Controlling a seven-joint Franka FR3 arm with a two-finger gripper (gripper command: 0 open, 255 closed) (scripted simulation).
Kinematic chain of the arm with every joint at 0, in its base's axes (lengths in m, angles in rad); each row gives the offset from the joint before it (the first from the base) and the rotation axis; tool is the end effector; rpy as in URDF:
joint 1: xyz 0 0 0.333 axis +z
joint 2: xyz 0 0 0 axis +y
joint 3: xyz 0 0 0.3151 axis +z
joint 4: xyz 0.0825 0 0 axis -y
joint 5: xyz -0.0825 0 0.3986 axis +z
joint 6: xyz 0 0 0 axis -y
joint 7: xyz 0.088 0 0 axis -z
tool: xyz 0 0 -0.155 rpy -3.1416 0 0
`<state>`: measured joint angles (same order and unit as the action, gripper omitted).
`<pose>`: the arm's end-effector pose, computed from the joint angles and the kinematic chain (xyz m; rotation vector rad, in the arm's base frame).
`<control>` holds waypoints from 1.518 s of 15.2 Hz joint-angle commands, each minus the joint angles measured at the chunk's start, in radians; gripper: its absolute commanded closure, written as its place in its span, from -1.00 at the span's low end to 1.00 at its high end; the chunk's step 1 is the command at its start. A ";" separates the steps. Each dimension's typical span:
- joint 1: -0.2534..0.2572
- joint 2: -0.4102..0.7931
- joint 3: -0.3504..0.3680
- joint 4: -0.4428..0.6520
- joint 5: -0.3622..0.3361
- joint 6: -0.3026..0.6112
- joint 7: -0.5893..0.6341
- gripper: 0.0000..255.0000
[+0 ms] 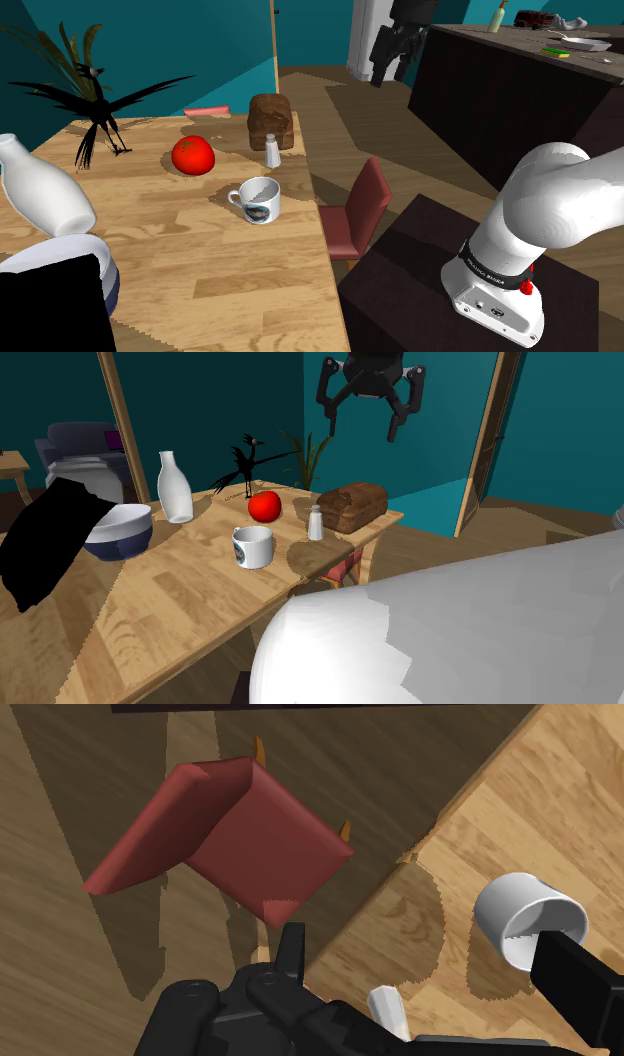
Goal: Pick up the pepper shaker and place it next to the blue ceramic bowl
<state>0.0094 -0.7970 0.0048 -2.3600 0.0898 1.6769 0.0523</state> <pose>0.3351 0.0180 0.5544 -3.0462 0.0667 -0.1693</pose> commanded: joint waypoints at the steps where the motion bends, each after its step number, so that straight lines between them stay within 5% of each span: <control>1: 0.000 0.000 0.000 0.000 0.000 0.000 0.000 -1.00; 12: 0.012 0.410 0.042 0.117 0.022 0.249 0.029 -1.00; 23: 0.025 0.849 0.069 0.389 0.012 0.373 0.067 -1.00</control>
<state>0.0304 -0.0003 0.0698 -2.0126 0.1046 2.0434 0.1110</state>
